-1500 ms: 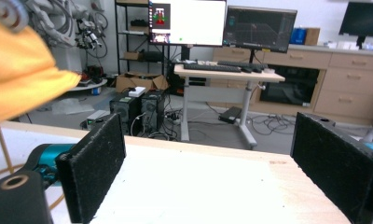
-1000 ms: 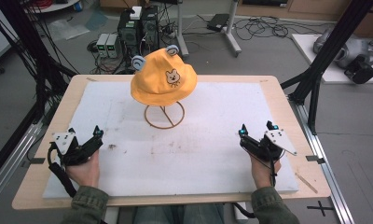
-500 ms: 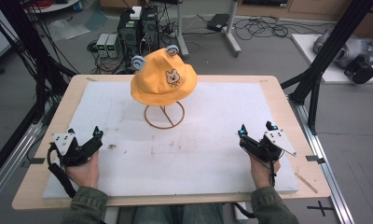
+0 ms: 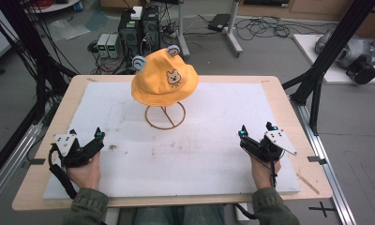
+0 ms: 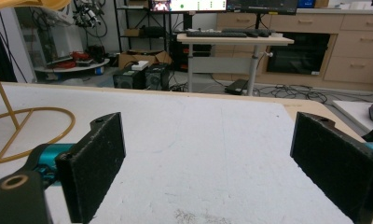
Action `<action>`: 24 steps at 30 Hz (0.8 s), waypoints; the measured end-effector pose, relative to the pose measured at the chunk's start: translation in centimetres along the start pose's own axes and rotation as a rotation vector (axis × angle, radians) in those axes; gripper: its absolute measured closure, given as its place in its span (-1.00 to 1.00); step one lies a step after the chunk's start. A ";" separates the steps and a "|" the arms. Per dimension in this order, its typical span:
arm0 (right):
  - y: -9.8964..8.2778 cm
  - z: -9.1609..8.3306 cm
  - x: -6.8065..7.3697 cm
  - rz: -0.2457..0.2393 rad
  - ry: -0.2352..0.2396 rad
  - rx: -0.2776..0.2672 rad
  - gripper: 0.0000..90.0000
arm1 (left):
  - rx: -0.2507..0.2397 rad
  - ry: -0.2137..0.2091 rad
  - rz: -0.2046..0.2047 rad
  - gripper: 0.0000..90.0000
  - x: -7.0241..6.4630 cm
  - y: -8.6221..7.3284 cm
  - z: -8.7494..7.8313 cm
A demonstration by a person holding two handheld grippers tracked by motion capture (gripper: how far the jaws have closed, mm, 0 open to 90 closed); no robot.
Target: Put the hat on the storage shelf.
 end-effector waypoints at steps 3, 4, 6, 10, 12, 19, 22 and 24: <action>0.0 0.0 0.0 0.003 0.001 0.002 -0.78 | 0.000 -0.001 0.001 -0.67 0.0 0.0 -0.1; 0.0 0.0 0.1 0.003 0.000 0.003 -0.78 | -0.002 -0.001 -0.001 -0.67 0.0 0.1 0.0; 0.0 0.0 0.1 0.000 0.003 0.004 -0.78 | -0.004 0.000 -0.002 -0.67 0.0 0.1 0.0; -0.1 0.0 0.1 0.001 0.004 0.011 -0.78 | 0.004 -0.003 0.004 -0.67 -0.1 0.0 0.1; -0.2 0.0 0.2 0.007 0.004 0.015 -0.78 | 0.001 -0.002 0.002 -0.67 -0.1 0.0 0.1; -0.1 -0.1 0.2 0.010 0.011 0.008 -0.78 | 0.003 -0.006 -0.006 -0.67 0.0 0.0 0.0; -0.1 -0.1 0.3 0.013 0.013 0.010 -0.78 | 0.002 -0.006 -0.008 -0.67 0.0 0.0 -0.1; -0.1 -0.1 0.3 0.011 0.011 0.009 -0.78 | -0.001 -0.004 -0.010 -0.67 0.1 0.0 -0.1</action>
Point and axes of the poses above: each handheld gripper's, and its own axes: z roughly forward along the jaws, y roughly out of its top, x roughly to its left, the point moved 5 cm from there along z, roughly forward along the jaws, and after that the axes turned 8 degrees about -x, right-handed, at the moved point
